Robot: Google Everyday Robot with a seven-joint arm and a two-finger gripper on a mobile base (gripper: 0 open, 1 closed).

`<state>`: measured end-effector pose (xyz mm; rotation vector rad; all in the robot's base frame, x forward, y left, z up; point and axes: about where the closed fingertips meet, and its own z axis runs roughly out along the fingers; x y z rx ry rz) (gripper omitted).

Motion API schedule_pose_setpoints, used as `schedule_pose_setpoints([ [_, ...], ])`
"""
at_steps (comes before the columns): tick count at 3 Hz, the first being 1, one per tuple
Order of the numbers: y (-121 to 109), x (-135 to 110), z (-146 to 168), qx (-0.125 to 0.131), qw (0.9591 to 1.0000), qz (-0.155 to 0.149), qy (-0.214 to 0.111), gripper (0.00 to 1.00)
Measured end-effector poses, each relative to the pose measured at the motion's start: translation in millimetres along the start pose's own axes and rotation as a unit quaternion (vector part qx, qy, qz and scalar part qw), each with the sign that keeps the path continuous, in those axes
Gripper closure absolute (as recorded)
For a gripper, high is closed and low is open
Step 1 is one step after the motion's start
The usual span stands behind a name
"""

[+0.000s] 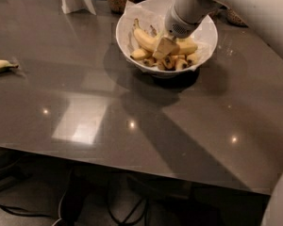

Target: Pick banana from white bowl

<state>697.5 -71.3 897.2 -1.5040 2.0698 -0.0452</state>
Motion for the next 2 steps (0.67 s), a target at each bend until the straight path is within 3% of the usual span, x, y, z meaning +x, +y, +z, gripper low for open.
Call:
schedule_pose_setpoints([
  [2,3.2,13.6,10.7,-0.020,0.9992,0.027,0.023,0.82],
])
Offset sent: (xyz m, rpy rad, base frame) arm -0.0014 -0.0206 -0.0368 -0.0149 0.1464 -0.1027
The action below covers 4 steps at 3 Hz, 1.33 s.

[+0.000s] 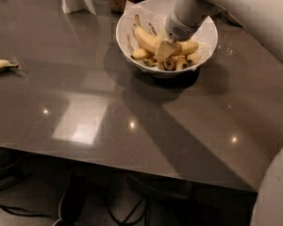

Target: Pick banana from white bowl

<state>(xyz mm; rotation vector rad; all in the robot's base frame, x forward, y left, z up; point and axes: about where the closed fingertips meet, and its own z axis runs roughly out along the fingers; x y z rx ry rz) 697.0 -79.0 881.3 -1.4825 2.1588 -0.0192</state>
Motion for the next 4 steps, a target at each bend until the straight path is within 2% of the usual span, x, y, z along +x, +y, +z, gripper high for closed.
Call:
schedule_pose_setpoints([
  [1,2,0,-1,0.000,1.0000,0.000,0.000,1.00],
  [2,7,6,-18,-0.007,1.0000,0.001,-0.005,1.00],
  [4,28,30,-91,0.007,0.9990,-0.039,-0.020,1.00],
])
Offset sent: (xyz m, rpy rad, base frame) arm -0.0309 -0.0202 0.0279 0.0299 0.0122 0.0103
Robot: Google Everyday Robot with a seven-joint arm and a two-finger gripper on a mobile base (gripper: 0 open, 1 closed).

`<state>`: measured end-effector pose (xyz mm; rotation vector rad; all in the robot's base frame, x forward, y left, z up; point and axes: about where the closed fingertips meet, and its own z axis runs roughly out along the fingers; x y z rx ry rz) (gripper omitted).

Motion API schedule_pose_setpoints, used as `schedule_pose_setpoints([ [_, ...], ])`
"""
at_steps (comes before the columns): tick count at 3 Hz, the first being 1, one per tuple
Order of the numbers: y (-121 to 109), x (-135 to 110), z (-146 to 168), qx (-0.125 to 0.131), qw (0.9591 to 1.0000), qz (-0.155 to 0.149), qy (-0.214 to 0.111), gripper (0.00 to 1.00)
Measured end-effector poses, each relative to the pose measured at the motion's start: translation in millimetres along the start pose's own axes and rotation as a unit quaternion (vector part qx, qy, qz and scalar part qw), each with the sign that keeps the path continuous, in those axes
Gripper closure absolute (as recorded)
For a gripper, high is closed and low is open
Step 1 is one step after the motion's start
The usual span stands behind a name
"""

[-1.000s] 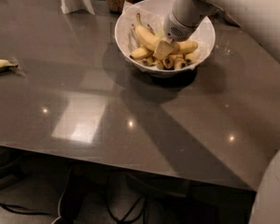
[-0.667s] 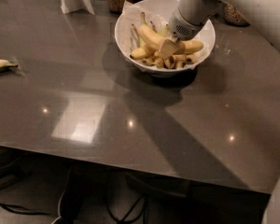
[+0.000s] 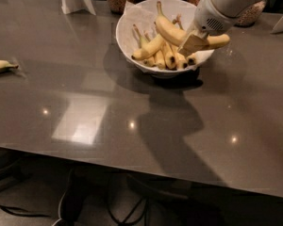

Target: Pick banana from white bowl

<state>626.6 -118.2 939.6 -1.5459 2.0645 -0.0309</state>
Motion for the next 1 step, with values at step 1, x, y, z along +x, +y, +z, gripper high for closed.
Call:
schedule_pose_setpoints([
  [1,17.6,16.3,-33.6,-0.009,0.9995,-0.029,0.006,1.00],
])
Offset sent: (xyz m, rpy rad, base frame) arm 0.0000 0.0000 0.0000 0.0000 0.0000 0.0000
